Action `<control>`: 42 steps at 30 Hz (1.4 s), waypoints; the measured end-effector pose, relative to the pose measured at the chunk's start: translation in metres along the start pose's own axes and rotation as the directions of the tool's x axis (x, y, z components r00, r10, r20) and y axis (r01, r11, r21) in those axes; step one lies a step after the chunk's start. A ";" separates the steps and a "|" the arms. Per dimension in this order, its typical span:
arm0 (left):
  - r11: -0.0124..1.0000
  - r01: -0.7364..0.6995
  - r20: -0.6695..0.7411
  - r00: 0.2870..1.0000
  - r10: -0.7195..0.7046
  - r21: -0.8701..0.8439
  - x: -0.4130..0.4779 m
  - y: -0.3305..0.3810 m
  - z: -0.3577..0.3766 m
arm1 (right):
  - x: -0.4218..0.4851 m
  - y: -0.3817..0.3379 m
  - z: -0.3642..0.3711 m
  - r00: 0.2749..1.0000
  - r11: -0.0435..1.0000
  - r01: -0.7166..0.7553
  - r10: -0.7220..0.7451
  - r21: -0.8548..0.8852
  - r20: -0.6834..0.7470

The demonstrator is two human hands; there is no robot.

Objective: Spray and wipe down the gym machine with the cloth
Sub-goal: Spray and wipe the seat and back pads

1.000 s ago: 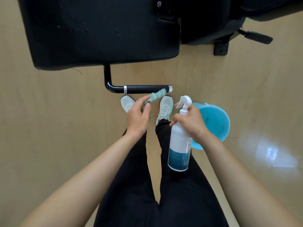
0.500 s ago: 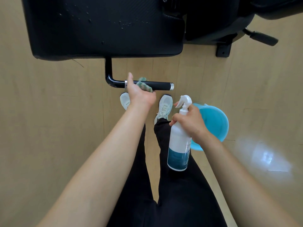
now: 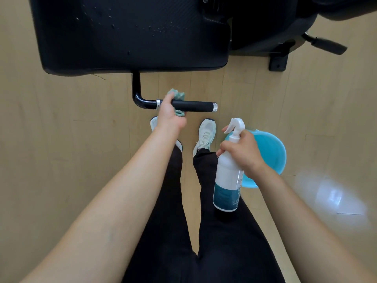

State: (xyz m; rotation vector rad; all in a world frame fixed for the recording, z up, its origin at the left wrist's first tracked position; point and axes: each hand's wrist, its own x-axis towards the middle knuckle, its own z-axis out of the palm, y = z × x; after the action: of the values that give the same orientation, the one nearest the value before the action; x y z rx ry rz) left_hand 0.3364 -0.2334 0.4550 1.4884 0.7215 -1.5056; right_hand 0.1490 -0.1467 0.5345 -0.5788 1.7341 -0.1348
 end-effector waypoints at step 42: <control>0.835 -0.238 -0.052 0.952 0.303 0.496 -0.001 -0.042 -0.019 | 0.016 -0.023 0.011 0.999 1.000 0.012 -0.012 -0.008 0.036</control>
State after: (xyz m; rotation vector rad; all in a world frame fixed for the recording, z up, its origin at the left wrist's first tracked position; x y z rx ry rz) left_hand 0.3091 -0.1976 0.4461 1.9862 0.1804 -1.4370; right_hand 0.1646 -0.1713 0.5270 -0.5946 1.6971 -0.1250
